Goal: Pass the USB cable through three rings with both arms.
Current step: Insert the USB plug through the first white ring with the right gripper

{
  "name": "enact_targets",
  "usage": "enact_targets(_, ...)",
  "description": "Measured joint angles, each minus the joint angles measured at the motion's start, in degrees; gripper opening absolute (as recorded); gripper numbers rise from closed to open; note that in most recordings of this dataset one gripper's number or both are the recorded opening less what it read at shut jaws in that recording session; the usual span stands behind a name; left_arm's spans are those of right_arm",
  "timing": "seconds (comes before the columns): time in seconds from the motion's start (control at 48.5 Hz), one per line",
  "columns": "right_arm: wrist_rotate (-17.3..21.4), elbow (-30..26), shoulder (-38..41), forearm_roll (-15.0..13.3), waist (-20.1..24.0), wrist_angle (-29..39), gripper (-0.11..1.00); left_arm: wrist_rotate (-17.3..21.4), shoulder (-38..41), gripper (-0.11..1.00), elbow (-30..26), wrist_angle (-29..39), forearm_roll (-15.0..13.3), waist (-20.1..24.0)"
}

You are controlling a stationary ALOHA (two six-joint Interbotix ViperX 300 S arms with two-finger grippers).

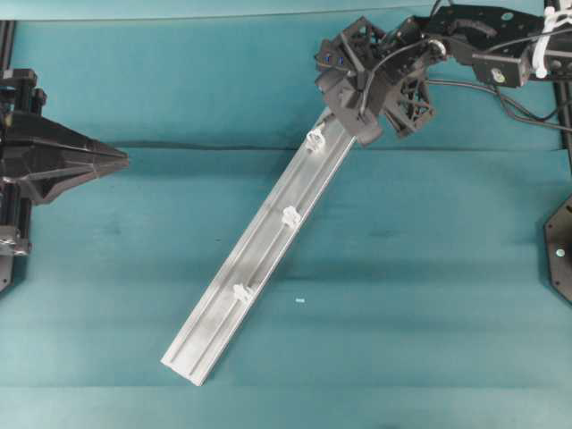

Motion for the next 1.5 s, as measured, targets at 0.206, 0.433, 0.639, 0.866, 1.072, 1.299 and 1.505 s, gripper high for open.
enact_targets(0.206,-1.0,0.9,0.0,1.6,-1.5,-0.4,0.1,-0.8,0.0,-0.01,-0.1,0.0,0.0,0.0)
enact_targets(0.433,-9.3,2.5,-0.3,10.5,-3.3,-0.5,0.1,-0.9,-0.7,-0.01,-0.3,0.0,0.1,0.0)
enact_targets(0.639,-15.5,2.7,-0.3,17.0,-4.9,-0.5,0.1,-0.9,-1.1,-0.01,-0.4,0.0,0.0,0.0)
enact_targets(0.866,-16.6,2.7,-0.2,17.9,-5.1,-0.4,0.1,-1.0,-1.1,-0.01,-0.4,0.0,0.1,0.1)
enact_targets(1.072,-16.6,2.7,0.0,18.0,-5.2,-0.2,0.1,-1.3,-1.0,-0.01,-0.4,0.0,0.1,0.0)
enact_targets(1.299,-16.7,2.7,0.3,18.1,-4.3,0.0,0.1,-1.3,-1.0,-0.01,-0.4,0.0,0.0,0.0)
enact_targets(1.505,-16.7,2.8,0.9,18.3,-3.1,-0.3,0.1,-1.3,-0.9,-0.01,-0.4,0.0,0.0,0.0)
